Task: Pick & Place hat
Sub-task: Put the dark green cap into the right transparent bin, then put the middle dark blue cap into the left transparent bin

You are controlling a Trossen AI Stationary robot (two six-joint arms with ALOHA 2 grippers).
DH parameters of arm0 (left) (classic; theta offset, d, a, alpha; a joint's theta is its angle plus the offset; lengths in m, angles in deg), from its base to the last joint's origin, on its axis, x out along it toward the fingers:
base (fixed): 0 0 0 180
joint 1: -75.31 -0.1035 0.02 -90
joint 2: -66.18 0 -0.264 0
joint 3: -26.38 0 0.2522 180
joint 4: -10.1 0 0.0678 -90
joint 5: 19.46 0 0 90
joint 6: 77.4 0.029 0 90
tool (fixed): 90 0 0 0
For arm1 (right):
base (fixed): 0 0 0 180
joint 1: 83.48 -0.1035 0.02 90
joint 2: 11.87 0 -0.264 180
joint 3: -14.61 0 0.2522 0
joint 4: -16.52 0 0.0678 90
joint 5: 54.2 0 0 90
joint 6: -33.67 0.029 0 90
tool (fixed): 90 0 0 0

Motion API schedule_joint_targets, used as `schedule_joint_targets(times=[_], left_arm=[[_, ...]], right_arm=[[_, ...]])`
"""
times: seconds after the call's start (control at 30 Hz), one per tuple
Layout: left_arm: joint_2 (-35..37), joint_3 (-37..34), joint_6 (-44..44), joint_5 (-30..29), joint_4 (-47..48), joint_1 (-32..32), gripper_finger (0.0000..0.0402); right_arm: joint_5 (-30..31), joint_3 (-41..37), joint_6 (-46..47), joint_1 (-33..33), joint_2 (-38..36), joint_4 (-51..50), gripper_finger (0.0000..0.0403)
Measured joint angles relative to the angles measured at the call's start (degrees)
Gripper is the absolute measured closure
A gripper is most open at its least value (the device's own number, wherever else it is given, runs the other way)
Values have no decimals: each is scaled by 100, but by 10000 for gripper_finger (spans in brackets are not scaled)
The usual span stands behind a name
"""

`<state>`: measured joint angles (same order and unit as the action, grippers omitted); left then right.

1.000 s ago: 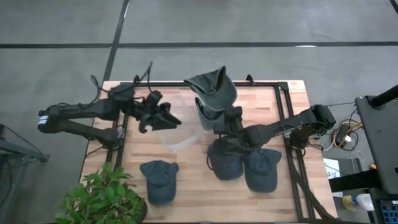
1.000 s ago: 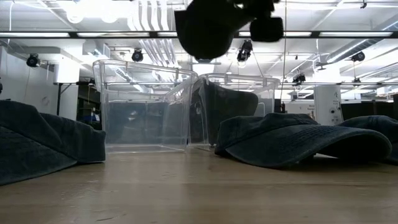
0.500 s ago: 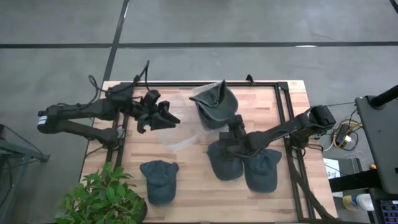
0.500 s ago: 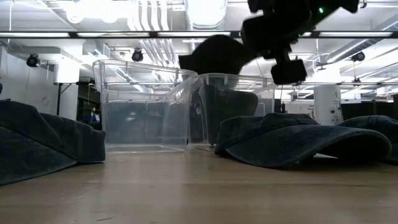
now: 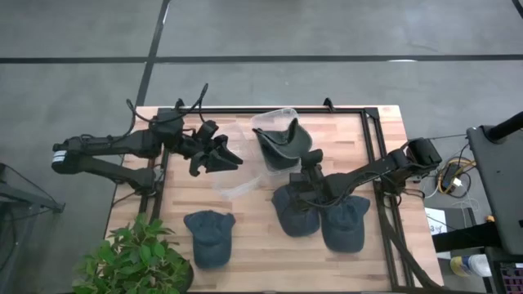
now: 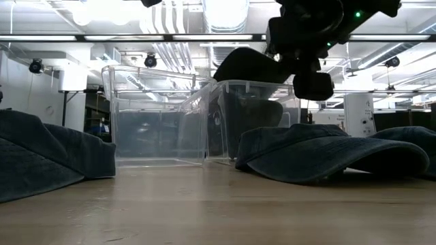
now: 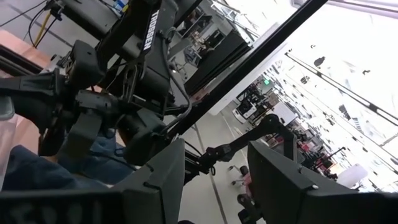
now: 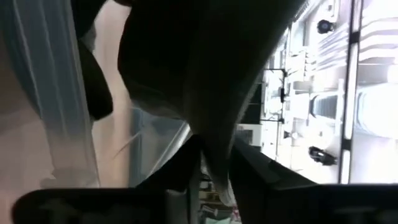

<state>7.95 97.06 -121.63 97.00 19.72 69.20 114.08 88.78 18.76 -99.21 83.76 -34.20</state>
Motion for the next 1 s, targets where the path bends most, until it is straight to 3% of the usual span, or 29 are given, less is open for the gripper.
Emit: schedule_joint_targets(times=[0.1,0.23,0.4,0.7,0.87,1.0], left_arm=[[-37,-2,32,0,0,0,234],[-51,-2,110,0,0,0,234],[-51,-4,226,0,-7,0,234],[-51,-7,234,0,-2,0,234],[-59,-9,331,1,22,0,234],[-113,-11,440,2,26,0,234]], right_arm=[[168,59,81,0,0,-16,296],[1051,303,104,-8,0,-11,247],[1173,730,-412,-160,0,1,207],[1174,1101,-736,-417,-17,-183,202],[1175,1357,-452,-527,-66,-177,202],[1173,1563,380,-544,-136,-177,202]])
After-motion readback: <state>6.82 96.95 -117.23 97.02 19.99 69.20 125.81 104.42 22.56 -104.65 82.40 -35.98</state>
